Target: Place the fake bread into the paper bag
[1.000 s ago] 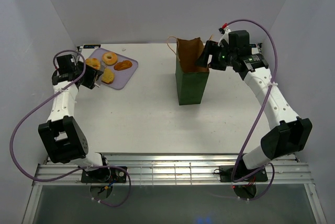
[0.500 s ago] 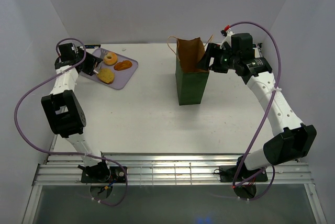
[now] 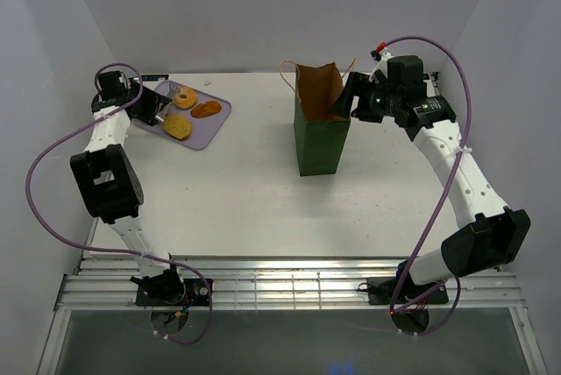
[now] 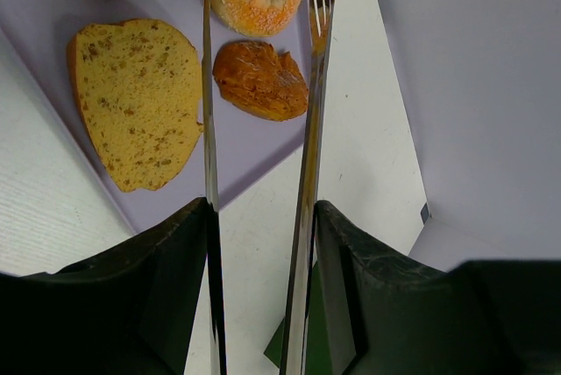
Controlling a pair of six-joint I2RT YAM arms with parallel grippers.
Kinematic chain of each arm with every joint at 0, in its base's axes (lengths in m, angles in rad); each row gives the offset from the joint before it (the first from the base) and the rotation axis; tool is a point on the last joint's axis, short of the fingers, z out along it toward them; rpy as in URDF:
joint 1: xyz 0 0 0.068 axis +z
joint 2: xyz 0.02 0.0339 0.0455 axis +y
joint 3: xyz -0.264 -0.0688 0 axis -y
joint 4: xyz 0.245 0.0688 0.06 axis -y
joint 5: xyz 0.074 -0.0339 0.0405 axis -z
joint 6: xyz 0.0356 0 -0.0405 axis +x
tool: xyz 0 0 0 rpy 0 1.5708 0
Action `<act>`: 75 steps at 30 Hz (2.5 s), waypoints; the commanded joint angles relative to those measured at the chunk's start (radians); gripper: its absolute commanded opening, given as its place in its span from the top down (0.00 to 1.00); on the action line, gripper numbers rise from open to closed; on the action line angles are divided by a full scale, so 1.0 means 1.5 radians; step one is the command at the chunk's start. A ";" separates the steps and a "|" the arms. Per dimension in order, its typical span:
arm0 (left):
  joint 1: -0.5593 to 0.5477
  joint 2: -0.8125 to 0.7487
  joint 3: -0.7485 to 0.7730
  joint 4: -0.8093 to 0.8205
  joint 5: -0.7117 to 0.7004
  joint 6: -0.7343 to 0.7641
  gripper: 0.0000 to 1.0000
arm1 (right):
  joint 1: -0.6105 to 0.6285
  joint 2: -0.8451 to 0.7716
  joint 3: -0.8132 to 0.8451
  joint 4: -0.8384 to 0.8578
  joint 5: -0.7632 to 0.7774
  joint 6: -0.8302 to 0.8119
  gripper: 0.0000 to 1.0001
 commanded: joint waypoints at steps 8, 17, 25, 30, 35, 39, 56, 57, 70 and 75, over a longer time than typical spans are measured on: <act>0.004 0.041 0.056 -0.006 0.034 0.003 0.40 | 0.000 -0.024 -0.004 0.001 0.017 0.010 0.23; 0.005 0.061 0.066 -0.006 0.047 0.004 0.39 | 0.000 -0.023 -0.011 0.013 0.014 0.025 0.23; 0.004 0.096 0.103 -0.006 0.058 0.000 0.40 | 0.000 -0.020 -0.007 0.016 0.015 0.026 0.23; 0.004 0.116 0.128 -0.023 0.061 -0.003 0.40 | 0.000 -0.017 -0.002 0.016 0.017 0.026 0.23; 0.004 0.126 0.131 -0.034 0.062 0.004 0.43 | 0.000 -0.015 0.001 0.013 0.023 0.020 0.23; 0.005 0.130 0.127 -0.037 0.064 0.005 0.46 | 0.000 -0.013 0.001 0.012 0.023 0.020 0.23; 0.004 0.140 0.146 -0.037 0.079 0.009 0.66 | 0.001 -0.011 0.004 0.013 0.022 0.019 0.23; 0.004 0.139 0.145 -0.038 0.079 0.009 0.68 | 0.000 -0.011 0.003 0.013 0.022 0.018 0.23; 0.004 0.085 0.107 -0.040 0.075 0.007 0.99 | 0.000 -0.015 -0.007 0.014 0.019 0.008 0.23; 0.006 0.058 0.097 -0.043 0.068 0.006 1.00 | 0.000 -0.011 -0.004 0.014 0.015 0.002 0.22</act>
